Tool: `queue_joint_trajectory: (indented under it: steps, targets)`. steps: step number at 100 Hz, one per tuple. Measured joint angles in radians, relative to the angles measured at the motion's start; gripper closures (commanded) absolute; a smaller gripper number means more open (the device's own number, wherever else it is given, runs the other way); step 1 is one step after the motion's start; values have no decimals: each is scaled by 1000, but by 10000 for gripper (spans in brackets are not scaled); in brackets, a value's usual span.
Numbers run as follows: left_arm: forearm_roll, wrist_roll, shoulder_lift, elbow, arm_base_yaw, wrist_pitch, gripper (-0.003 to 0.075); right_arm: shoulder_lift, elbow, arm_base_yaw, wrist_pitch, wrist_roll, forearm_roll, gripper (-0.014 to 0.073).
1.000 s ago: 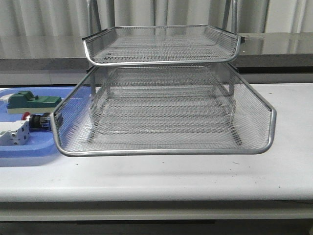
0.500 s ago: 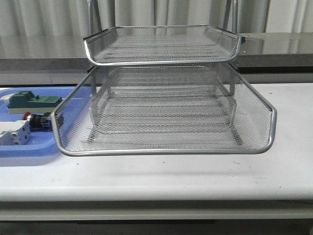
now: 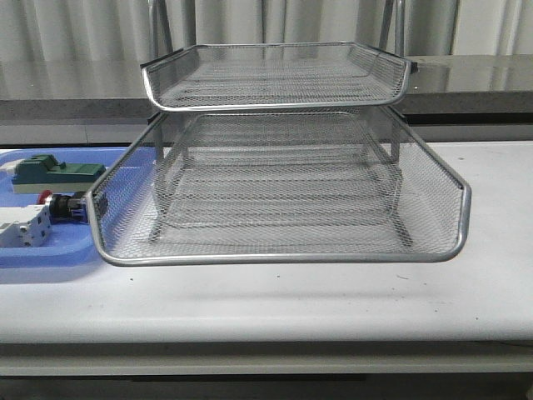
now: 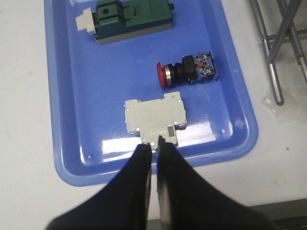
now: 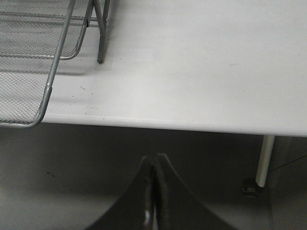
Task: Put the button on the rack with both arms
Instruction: 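Move the left gripper over the blue bin above the red button, then lower the left gripper and grasp the red mushroom push button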
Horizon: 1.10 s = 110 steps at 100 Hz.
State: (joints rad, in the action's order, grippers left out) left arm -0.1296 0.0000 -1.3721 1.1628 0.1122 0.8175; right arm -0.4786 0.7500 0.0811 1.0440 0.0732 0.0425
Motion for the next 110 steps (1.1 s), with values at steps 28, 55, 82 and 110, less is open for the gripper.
queue_joint_trajectory:
  steps: [28,55,82,110]
  targets:
    - [-24,54,-32,0,0,25,53,0,0,0,0,0,0,657]
    - [-30,59,-32,0,0,25,123,0,0,0,0,1,0,657]
    - [-51,97,-80,45,0,28,122,0,0,0,0,1,0,657]
    - [-45,302,-318,285,0,77,122,0,1,0,0,1,0,657]
